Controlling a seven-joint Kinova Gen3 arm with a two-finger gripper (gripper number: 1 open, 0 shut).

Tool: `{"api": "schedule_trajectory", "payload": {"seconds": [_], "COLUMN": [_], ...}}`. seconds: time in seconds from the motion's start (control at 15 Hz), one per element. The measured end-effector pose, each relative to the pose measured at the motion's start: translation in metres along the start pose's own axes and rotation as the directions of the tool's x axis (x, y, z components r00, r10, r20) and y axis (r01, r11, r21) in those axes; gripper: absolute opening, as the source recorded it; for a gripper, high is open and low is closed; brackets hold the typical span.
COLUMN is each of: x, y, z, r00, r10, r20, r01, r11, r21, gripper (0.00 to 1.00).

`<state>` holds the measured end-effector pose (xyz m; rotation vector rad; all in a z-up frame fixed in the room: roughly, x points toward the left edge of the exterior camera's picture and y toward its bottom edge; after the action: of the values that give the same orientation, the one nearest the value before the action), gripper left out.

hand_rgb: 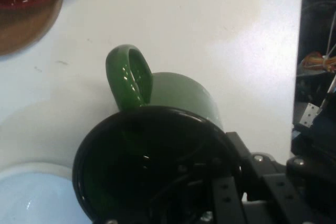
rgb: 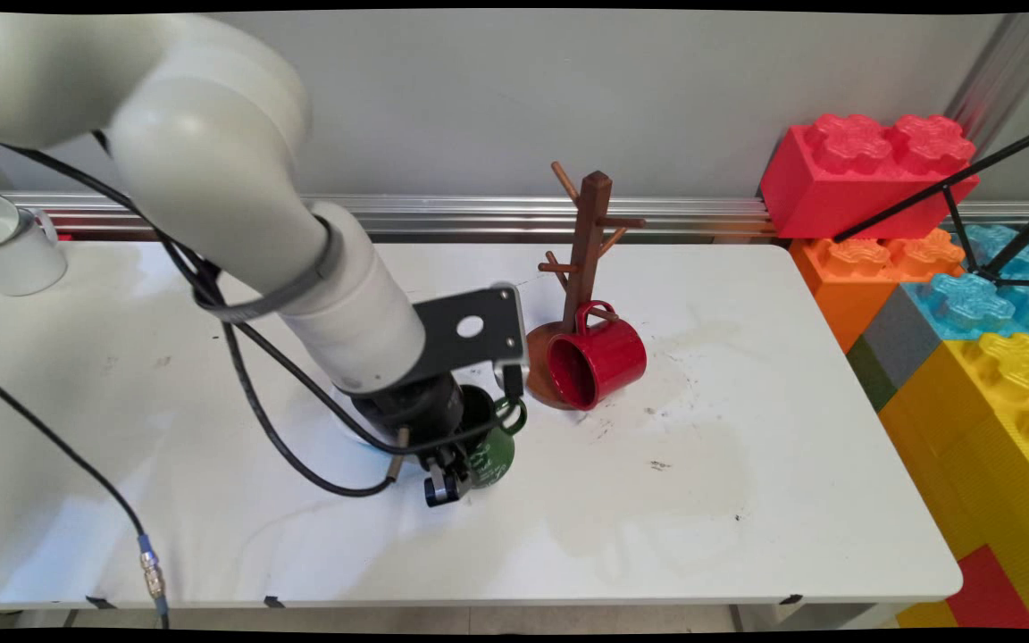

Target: Place the picked object on the table

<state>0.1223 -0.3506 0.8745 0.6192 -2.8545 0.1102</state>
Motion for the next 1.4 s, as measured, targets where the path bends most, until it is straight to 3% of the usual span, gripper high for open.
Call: {"api": "schedule_trajectory", "payload": {"seconds": [0.73, 1.4], "x": [0.012, 0.013], "y": [0.0, 0.002], "z": [0.044, 0.059], "r00": [0.998, 0.995], "r10": [0.03, 0.04], "r20": [0.063, 0.09], "r01": [-0.031, -0.041], "r11": [0.999, 0.999], "r21": [0.01, 0.007], "gripper": [0.0, 0.0]}}
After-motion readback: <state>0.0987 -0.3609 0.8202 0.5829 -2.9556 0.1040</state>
